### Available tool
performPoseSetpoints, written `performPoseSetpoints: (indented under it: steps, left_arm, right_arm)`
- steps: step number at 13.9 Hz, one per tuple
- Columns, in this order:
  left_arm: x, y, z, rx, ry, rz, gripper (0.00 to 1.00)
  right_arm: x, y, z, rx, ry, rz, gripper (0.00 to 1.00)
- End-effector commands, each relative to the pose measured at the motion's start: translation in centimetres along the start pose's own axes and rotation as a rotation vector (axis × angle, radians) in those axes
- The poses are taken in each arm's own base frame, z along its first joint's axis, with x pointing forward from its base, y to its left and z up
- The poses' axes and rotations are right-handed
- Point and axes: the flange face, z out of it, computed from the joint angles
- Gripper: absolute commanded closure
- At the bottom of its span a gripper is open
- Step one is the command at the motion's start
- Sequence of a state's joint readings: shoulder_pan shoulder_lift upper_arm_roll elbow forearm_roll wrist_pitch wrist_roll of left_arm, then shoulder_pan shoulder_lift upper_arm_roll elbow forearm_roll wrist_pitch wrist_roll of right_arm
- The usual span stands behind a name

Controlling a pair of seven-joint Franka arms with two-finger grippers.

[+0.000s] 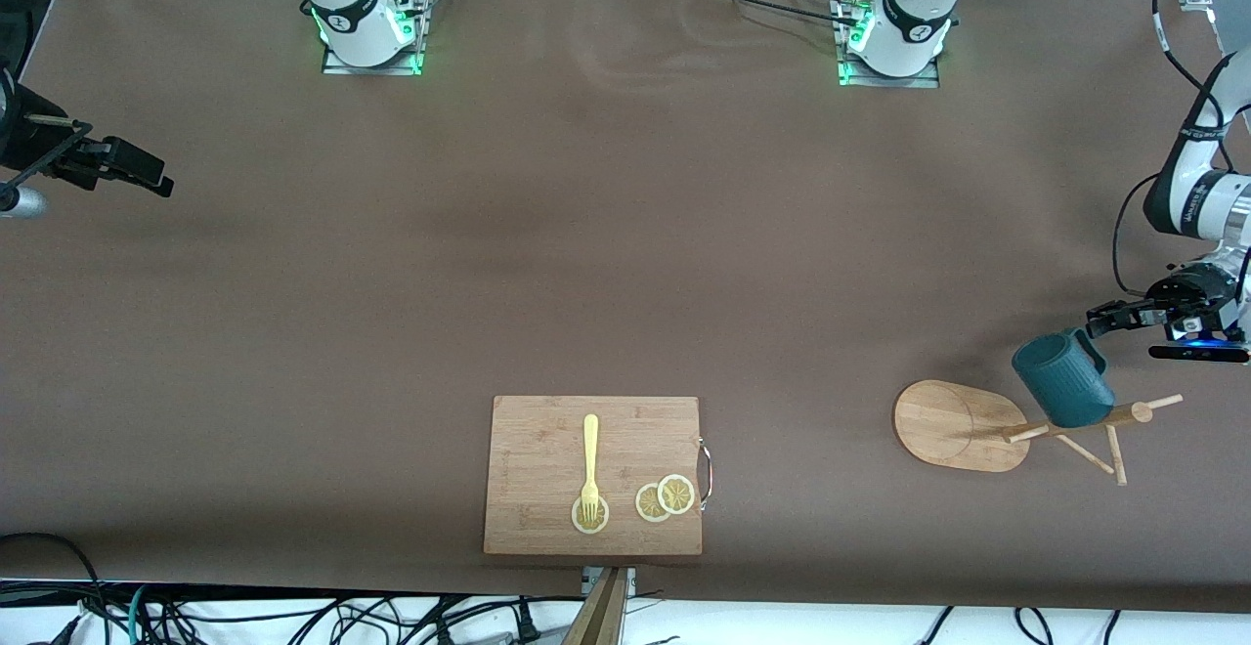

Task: Pass cup and hang on rack
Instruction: 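Open the left gripper and withdraw it from the mug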

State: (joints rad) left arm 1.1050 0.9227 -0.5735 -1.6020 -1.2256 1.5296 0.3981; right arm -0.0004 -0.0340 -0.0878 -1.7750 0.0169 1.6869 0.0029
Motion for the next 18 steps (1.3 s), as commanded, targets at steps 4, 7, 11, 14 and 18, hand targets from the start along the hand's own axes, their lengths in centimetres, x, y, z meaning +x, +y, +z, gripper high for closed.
performPoseSetpoints:
  steps: [4, 7, 11, 14, 18]
  left_arm:
    - [-3.7, 5.7, -3.8, 0.224, -0.015, 0.148, 0.00]
    - [-7.4, 11.2, -3.5, 0.429, -0.053, 0.216, 0.00]
    - [-12.7, 18.9, 0.1, 0.752, -0.070, 0.321, 0.00]
    - [-16.9, 24.3, 6.2, 0.991, -0.094, 0.417, 0.00]
    - [-21.3, 27.6, 14.8, 1.251, -0.133, 0.487, 0.00]
  right_arm:
    - [0.0, 0.1, -0.3, 0.009, 0.002, 0.006, 0.00]
    - [0.0, 0.1, -0.3, 0.009, 0.002, 0.006, 0.00]
    - [0.0, 0.1, -0.3, 0.009, 0.002, 0.006, 0.00]
    - [0.0, 0.2, -0.3, 0.009, 0.002, 0.008, 0.00]
    - [0.0, 0.2, -0.2, 0.009, 0.001, 0.008, 0.00]
